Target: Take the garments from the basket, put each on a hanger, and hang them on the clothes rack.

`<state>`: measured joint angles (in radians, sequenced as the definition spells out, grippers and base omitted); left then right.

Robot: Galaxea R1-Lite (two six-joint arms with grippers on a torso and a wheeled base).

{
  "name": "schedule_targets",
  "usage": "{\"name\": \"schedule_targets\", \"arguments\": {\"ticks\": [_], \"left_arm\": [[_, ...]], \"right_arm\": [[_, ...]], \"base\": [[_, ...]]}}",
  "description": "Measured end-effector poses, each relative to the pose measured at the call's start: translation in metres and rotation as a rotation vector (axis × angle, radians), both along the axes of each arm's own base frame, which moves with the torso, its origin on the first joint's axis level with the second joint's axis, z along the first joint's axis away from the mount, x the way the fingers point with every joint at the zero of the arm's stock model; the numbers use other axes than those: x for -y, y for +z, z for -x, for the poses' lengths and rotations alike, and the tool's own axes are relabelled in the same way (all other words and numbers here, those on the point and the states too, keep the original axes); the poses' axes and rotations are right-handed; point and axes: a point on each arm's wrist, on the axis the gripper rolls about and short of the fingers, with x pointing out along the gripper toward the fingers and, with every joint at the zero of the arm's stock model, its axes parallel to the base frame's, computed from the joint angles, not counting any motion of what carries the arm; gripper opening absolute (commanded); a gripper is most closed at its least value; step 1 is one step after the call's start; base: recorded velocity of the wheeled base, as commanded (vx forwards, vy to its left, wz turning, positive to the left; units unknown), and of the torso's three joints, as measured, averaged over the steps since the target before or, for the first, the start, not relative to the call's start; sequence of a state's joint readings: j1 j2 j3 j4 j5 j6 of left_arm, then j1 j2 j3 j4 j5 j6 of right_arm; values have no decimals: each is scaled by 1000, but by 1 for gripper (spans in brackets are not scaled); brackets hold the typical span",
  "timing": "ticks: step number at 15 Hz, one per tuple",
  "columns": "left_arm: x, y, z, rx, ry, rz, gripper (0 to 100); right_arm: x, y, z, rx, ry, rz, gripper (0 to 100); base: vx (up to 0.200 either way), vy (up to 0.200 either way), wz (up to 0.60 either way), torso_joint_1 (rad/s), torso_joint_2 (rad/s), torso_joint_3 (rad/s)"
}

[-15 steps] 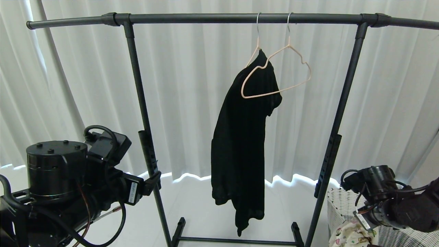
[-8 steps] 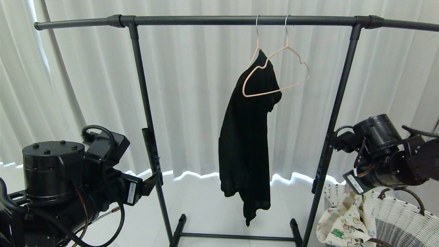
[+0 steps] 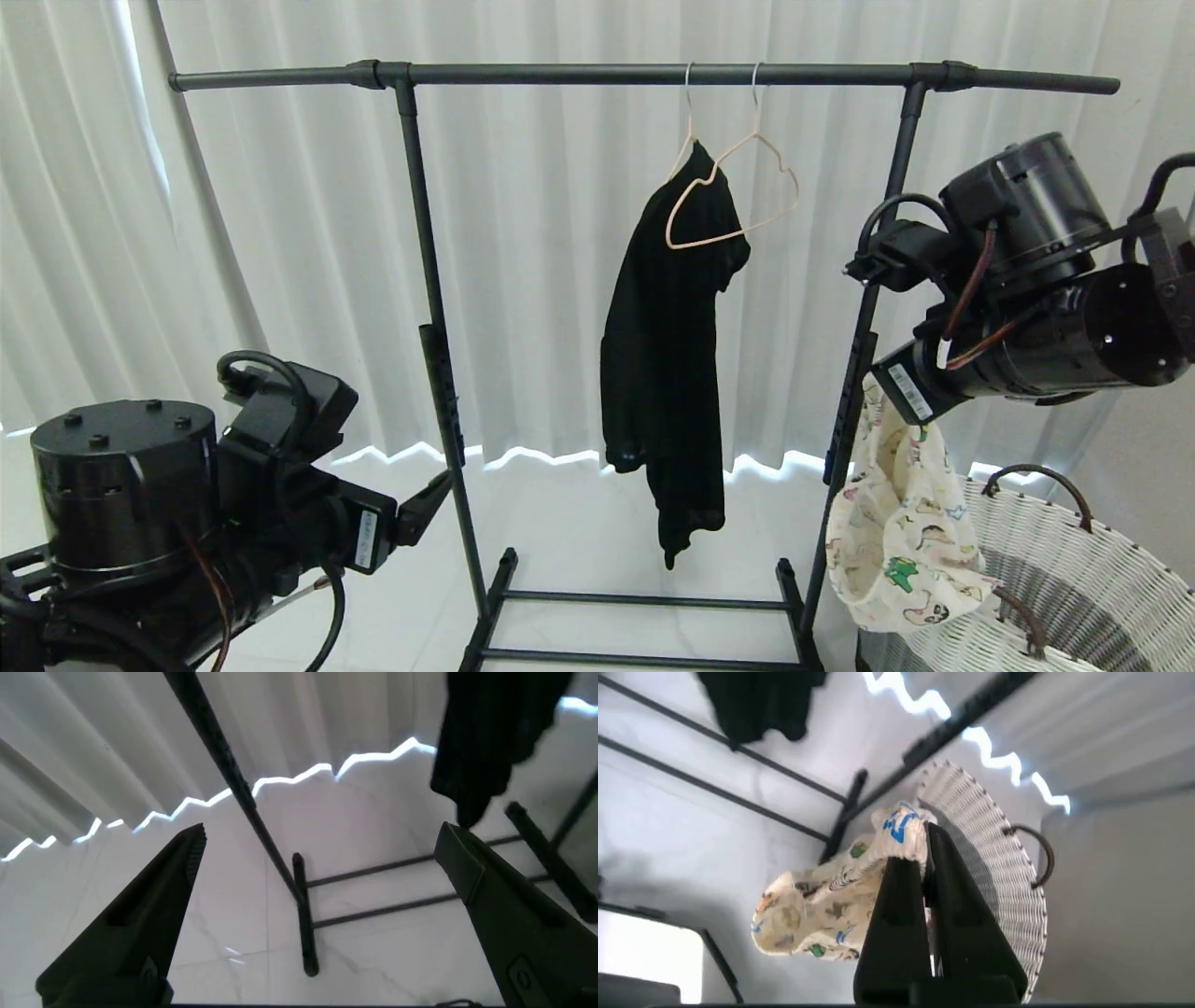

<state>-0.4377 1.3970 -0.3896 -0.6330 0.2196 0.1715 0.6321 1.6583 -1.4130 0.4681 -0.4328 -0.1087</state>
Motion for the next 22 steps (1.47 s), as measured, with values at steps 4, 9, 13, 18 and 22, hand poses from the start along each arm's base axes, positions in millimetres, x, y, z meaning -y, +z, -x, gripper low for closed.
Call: {"name": "schedule_targets", "arguments": {"ticks": [4,9,13,18,22], "left_arm": [[37,11,16,2,-266,111,100],[86,30,4,-21,-447,252,100],[117,29,-14,-118,-443,403,100],[137,19,-8,-197,-463,450,100],[133,6,-20,-225,-415,428,100]], "right_arm": [[-36,31,5,88,99,-84,0],[-77,54,13,150,205,-150,0],[-99,57,24,159,274,-169,0],[-117,54,42,149,347,-171,0],[-121,60,47,163,365,-189,0]], "base": [[0,0,0,0,0,0],[0,0,0,0,0,0],[0,0,0,0,0,0],[0,0,0,0,0,0],[0,0,0,0,0,0]]}}
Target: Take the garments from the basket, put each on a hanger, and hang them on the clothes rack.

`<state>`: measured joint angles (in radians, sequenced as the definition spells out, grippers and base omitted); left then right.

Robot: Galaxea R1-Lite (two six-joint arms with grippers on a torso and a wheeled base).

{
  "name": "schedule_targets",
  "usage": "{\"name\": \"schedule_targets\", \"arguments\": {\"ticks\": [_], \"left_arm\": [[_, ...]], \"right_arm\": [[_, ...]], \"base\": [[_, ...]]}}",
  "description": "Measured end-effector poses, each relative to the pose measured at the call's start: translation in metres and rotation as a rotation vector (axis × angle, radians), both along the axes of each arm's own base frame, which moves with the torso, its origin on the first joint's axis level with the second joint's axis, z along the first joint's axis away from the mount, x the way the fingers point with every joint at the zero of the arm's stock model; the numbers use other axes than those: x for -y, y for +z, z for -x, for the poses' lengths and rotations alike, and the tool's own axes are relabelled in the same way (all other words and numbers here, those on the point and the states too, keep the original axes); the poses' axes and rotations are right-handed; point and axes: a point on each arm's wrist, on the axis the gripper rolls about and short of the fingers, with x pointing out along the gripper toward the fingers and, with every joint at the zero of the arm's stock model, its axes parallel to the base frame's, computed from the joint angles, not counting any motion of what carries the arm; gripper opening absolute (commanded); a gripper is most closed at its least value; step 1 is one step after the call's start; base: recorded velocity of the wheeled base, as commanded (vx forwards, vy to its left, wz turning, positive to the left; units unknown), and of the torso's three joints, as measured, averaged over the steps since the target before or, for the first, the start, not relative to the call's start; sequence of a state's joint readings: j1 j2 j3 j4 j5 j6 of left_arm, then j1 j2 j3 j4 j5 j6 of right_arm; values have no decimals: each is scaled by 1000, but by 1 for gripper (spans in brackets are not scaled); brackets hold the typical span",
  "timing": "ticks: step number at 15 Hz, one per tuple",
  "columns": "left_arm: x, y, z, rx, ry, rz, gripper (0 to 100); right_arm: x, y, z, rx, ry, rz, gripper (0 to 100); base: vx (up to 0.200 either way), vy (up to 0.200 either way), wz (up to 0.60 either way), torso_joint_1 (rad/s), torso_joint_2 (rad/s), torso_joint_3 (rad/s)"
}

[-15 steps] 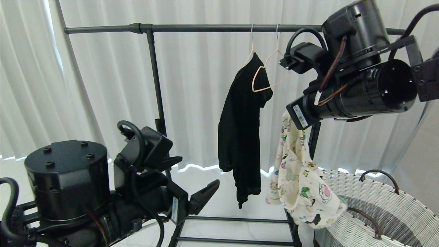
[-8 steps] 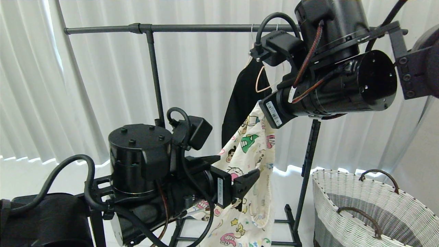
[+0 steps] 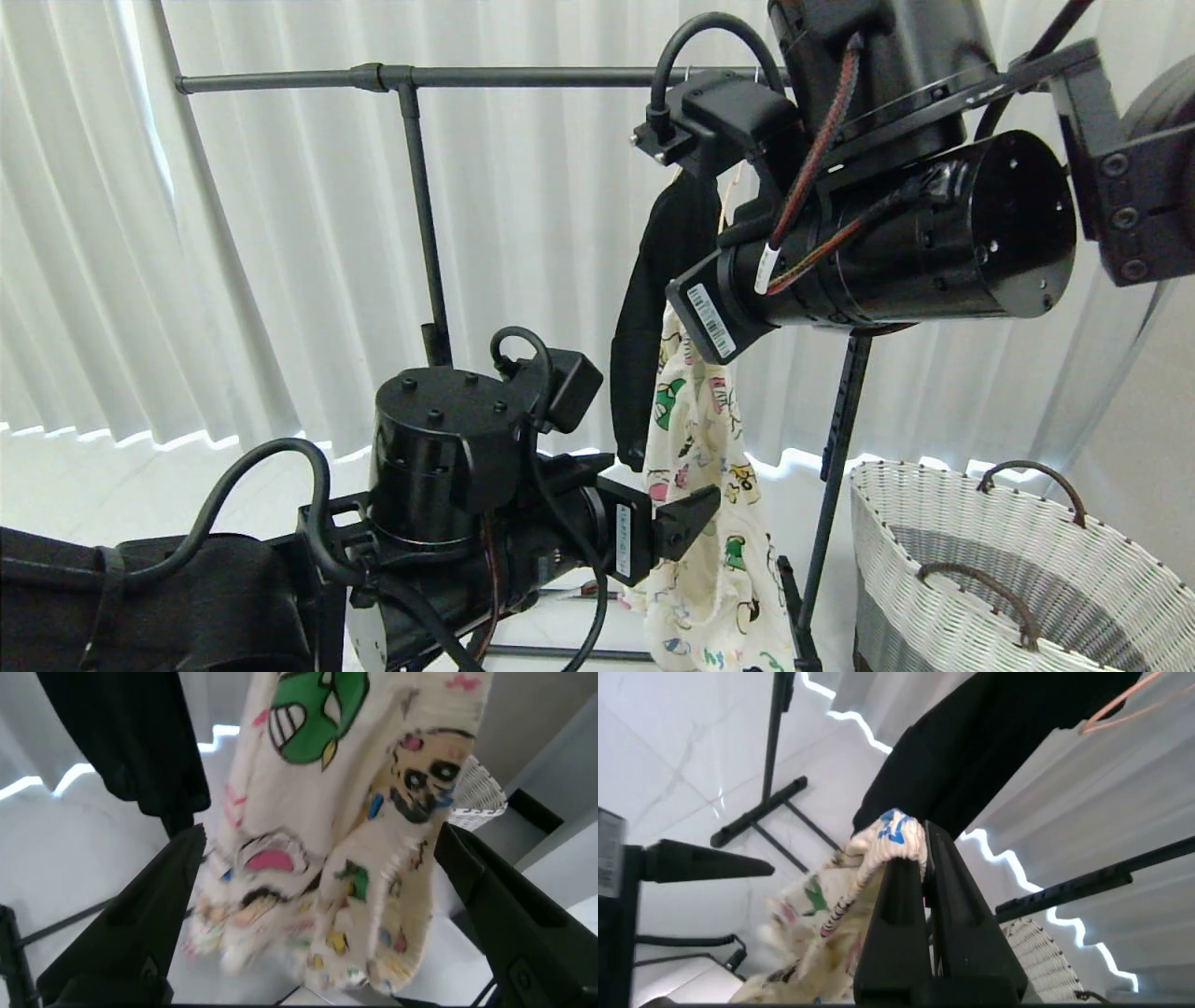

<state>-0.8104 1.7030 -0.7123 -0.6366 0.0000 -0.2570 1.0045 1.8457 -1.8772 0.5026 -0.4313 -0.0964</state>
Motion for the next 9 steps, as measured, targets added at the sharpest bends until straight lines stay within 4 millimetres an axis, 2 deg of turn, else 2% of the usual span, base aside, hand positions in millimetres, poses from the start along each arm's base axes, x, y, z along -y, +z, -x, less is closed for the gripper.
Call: {"name": "schedule_targets", "arguments": {"ticks": [5,7,9], "left_arm": [[2,-24,-12,-53,39,-61,100],[-5,-45,-13,-97,89,-131,100],[-15,-57,-6,-129,110,-177,100]], "right_arm": [[1,2,-1,-2,-9,-13,0],[5,3,-4,-8,-31,-28,0],[10,3,-10,-8,-52,-30,0]], "base": [[0,0,0,0,0,0],[0,0,0,0,0,0],[0,0,0,0,0,0]]}}
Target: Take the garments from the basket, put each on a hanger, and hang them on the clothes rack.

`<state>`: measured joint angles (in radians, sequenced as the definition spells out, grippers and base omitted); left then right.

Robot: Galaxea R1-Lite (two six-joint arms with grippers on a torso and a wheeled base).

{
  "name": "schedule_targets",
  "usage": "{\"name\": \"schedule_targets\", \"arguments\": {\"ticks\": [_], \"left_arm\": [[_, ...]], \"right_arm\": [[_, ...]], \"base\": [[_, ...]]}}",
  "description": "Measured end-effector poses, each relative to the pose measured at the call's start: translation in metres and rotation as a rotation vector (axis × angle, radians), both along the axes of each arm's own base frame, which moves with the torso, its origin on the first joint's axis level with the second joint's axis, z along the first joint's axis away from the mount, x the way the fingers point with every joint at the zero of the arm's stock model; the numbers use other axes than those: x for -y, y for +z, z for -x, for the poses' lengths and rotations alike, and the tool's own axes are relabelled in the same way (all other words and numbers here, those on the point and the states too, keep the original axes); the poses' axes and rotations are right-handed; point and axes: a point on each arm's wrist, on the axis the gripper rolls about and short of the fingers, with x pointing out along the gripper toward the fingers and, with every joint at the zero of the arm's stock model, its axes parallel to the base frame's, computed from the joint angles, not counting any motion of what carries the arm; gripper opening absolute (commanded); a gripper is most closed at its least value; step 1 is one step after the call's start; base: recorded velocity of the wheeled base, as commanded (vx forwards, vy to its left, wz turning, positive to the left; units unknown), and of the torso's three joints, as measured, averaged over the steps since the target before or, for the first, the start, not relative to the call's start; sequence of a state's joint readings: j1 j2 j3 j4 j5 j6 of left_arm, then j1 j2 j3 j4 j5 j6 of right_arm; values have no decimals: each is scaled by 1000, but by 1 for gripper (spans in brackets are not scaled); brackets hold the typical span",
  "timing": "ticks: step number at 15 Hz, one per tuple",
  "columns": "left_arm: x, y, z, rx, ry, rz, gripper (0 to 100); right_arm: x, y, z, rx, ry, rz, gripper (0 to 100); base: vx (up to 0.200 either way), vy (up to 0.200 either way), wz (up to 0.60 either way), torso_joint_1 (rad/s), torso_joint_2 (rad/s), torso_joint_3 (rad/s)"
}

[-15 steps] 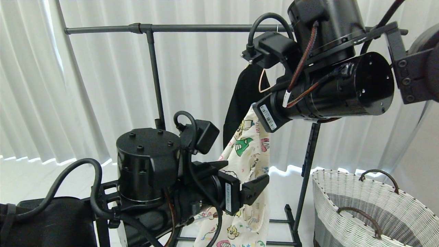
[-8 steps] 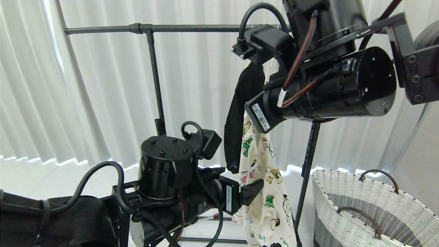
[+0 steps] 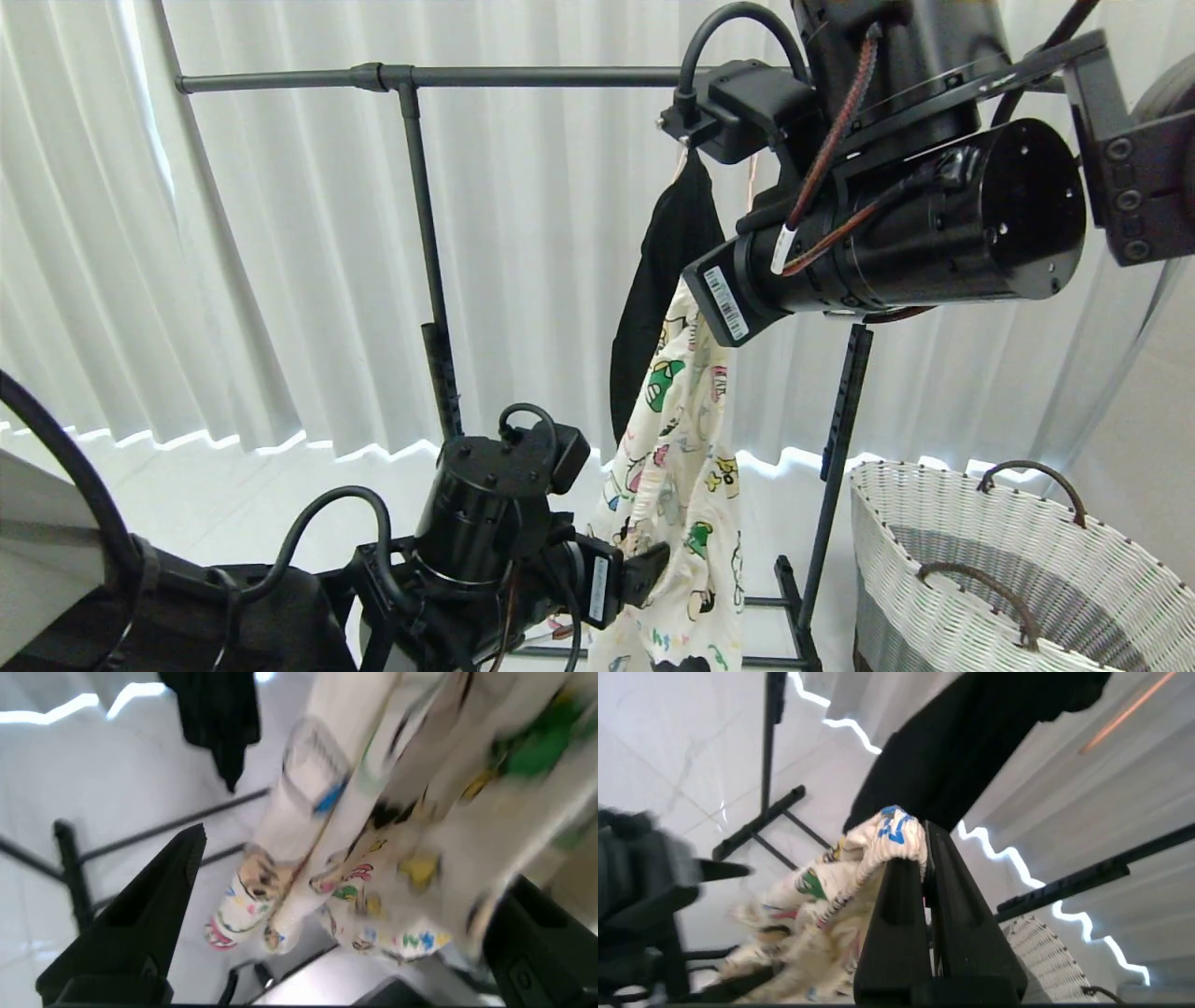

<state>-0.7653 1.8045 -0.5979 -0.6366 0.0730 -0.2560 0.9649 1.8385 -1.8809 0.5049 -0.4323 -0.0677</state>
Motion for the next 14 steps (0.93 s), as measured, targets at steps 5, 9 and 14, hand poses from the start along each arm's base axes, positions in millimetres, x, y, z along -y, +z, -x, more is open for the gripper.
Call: {"name": "schedule_targets", "arguments": {"ticks": [5,9,14], "left_arm": [[-28,0,28,-15,7,-22,0],[-37,13,37,43,-5,-14,0],[-50,53,19,230,6,-94,0]], "right_arm": [[5,0,-5,-1,-20,1,0],[18,-1,-1,-50,-40,51,0],[70,5,14,-205,-162,118,0]], "base": [[0,0,0,0,0,0],[0,0,0,0,0,0],[0,0,0,0,0,0]]}}
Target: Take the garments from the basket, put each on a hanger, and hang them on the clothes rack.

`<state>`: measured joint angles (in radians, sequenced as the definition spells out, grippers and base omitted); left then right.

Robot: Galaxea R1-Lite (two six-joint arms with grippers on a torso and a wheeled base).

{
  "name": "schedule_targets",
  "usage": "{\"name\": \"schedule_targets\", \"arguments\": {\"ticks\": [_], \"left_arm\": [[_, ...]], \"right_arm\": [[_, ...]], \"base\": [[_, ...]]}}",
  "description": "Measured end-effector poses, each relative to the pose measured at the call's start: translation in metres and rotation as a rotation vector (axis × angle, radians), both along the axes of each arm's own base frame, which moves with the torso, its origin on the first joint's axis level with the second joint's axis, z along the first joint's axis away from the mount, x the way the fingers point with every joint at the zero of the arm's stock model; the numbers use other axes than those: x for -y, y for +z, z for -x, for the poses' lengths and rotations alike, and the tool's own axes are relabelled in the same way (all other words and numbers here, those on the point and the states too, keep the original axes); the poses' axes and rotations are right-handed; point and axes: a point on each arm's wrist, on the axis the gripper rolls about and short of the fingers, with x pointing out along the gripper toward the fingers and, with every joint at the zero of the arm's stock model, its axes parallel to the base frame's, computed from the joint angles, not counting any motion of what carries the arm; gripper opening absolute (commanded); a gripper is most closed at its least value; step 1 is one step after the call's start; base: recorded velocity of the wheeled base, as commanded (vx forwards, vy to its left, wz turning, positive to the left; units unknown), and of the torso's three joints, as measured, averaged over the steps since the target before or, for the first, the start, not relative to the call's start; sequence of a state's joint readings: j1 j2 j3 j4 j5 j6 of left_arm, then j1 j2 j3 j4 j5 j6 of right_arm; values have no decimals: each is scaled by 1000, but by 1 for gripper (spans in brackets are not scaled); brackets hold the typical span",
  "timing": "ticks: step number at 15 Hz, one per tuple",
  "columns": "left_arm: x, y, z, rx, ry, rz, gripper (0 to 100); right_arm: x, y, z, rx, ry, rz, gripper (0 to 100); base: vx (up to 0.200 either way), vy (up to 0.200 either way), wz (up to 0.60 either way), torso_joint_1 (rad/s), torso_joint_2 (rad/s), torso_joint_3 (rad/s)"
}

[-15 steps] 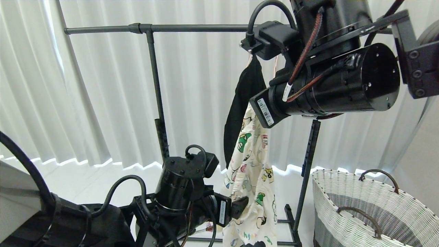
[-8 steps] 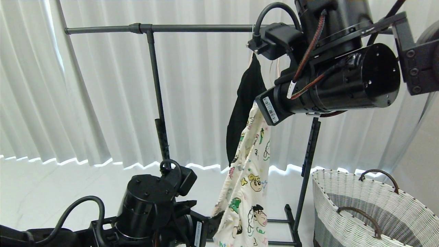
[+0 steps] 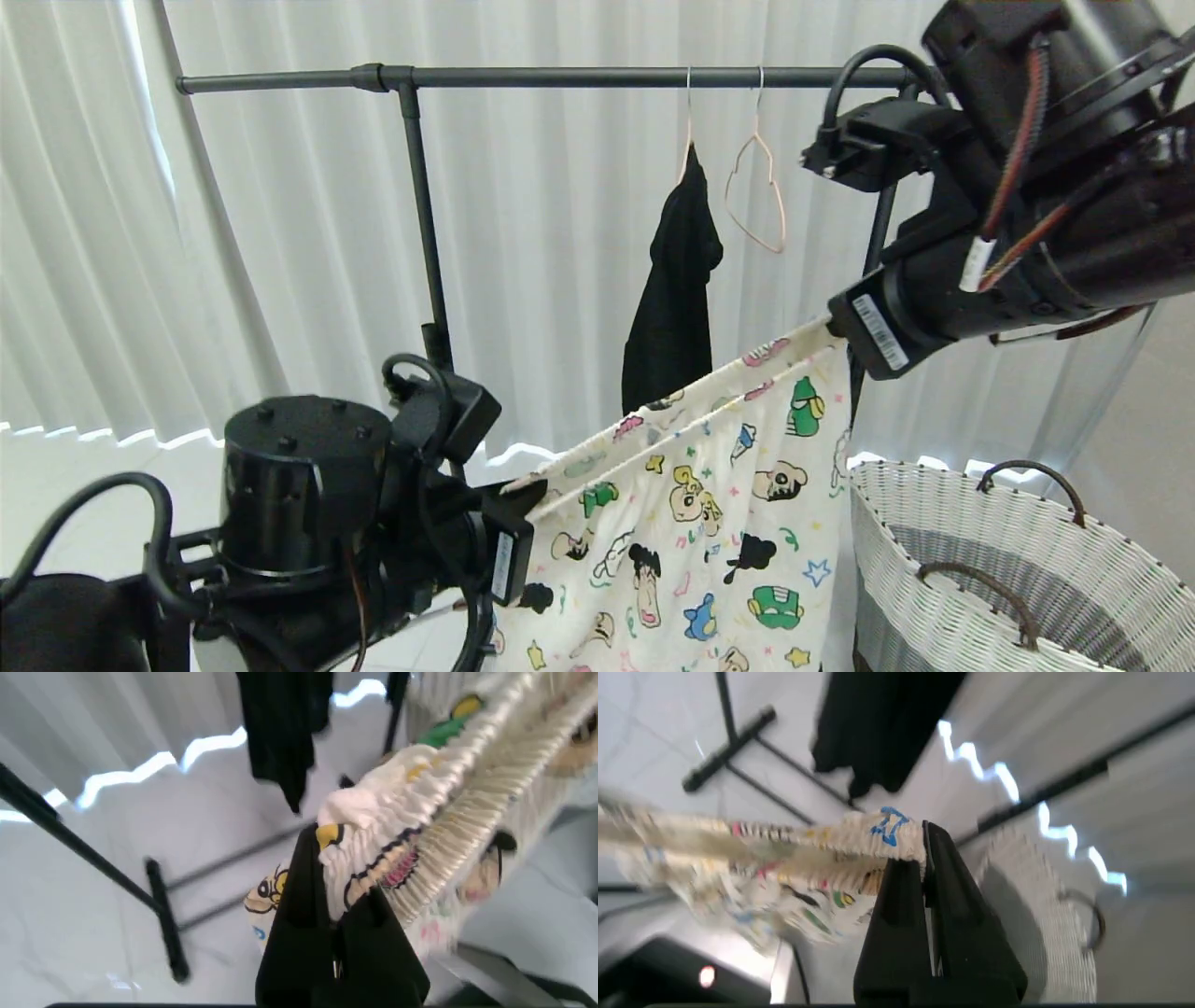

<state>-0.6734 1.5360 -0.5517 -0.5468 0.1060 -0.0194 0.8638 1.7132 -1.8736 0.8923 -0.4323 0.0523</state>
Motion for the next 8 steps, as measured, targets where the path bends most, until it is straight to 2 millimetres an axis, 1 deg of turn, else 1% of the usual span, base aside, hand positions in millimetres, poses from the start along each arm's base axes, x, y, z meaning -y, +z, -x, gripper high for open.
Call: {"name": "schedule_targets", "arguments": {"ticks": [2,3,5,7,8], "left_arm": [[-4,30,-9,-61,4,-59,0],[-6,45,-10,-104,-2,-86,0],[-10,91,-7,-179,-17,-127,0],[-17,138,0,-227,-23,-154,0],[-20,156,4,-245,-21,-166,0]], "right_arm": [[23,7,9,-35,-54,3,0],[30,10,12,-35,-67,-1,0],[43,16,16,-26,-91,-13,0],[50,23,20,-3,-100,-35,0],[52,27,22,9,-101,-48,0]], "base": [[0,0,0,0,0,0],[0,0,0,0,0,0],[0,0,0,0,0,0],[0,0,0,0,0,0],[0,0,0,0,0,0]]}}
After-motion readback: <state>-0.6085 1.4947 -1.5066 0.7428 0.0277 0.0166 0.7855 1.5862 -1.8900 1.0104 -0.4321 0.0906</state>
